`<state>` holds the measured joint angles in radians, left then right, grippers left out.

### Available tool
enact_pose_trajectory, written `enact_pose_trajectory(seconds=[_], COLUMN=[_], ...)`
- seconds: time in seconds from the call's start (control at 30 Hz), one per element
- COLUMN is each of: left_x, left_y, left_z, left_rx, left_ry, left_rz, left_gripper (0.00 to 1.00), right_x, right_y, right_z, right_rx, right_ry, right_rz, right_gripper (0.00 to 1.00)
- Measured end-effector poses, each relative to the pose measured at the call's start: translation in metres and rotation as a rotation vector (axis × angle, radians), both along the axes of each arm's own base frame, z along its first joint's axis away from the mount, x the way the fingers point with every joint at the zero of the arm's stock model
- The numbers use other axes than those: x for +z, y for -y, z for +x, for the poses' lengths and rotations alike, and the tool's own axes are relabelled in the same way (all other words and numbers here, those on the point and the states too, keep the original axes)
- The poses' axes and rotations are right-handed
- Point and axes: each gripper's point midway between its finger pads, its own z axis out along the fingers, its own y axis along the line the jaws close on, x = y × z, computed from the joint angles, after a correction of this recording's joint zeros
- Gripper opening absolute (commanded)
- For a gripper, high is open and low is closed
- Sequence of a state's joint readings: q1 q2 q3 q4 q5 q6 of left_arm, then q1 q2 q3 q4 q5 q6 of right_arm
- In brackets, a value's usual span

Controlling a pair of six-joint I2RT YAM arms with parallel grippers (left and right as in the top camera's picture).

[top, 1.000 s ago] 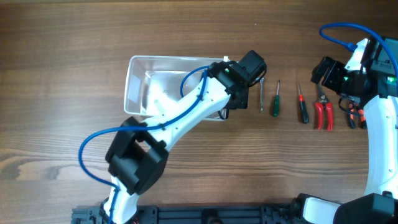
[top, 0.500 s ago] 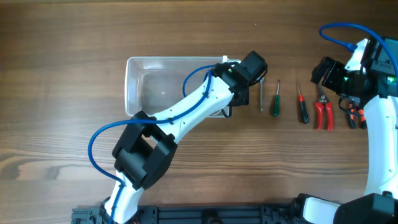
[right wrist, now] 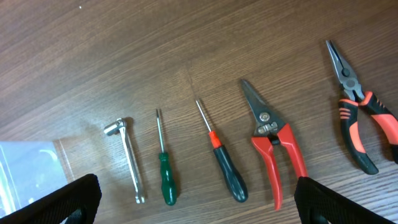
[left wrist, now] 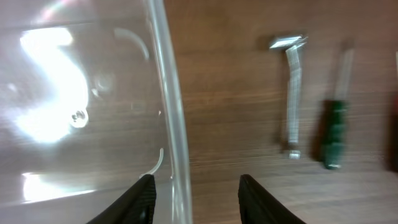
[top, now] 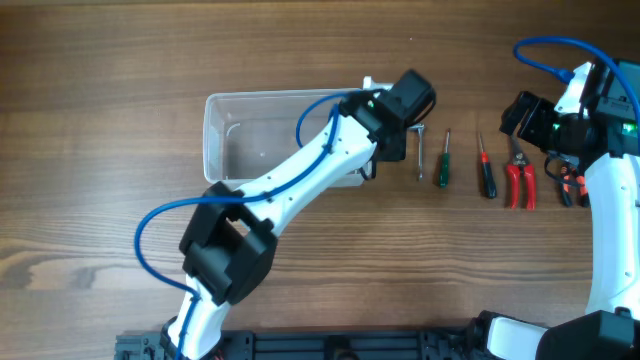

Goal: Pack container
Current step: 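Drag the container with the left gripper rightward to table center, then release the container and raise the left gripper away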

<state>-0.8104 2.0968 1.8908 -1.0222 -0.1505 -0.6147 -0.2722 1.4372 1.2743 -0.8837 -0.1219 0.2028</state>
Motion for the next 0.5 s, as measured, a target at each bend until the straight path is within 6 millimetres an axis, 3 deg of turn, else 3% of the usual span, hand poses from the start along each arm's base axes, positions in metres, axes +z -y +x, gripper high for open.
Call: enact_pose_trajectory(seconds=[0.07, 0.13, 0.2, 0.27, 0.37, 0.4, 0.43, 0.5], left_x=[0.028, 0.077, 0.123, 0.169, 0.224, 0.233, 0.241, 0.243], left_y=[-0.002, -0.013, -0.033, -0.069, -0.149, -0.174, -0.212, -0.272], left_z=[0.002, 0.004, 0.006, 0.006, 0.009, 0.009, 0.009, 0.008], left_rx=[-0.023, -0.030, -0.005, 0.055, 0.210, 0.263, 0.344, 0.482], left_ry=[0.038, 0.128, 0.221, 0.311, 0.413, 0.426, 0.433, 0.412], left_rz=[-0.004, -0.012, -0.018, -0.021, -0.001, 0.014, 0.041, 0.097], left_gripper=[0.66, 0.71, 0.72, 0.74, 0.80, 0.81, 0.83, 0.85], right_x=[0.001, 0.001, 0.001, 0.001, 0.000, 0.000, -0.001, -0.002], right_y=[0.000, 0.000, 0.001, 0.000, 0.002, 0.003, 0.005, 0.009], right_z=[0.001, 0.002, 0.002, 0.002, 0.000, 0.000, -0.002, -0.003], right_rx=[0.000, 0.000, -0.001, -0.001, -0.006, -0.009, -0.015, -0.029], right_ry=[0.006, 0.008, 0.009, 0.008, 0.001, -0.003, -0.009, -0.019], right_rz=[-0.002, -0.002, -0.002, -0.002, -0.010, -0.013, -0.022, -0.045], right_gripper=[1.00, 1.00, 1.00, 1.00, 1.00, 1.00, 1.00, 1.00])
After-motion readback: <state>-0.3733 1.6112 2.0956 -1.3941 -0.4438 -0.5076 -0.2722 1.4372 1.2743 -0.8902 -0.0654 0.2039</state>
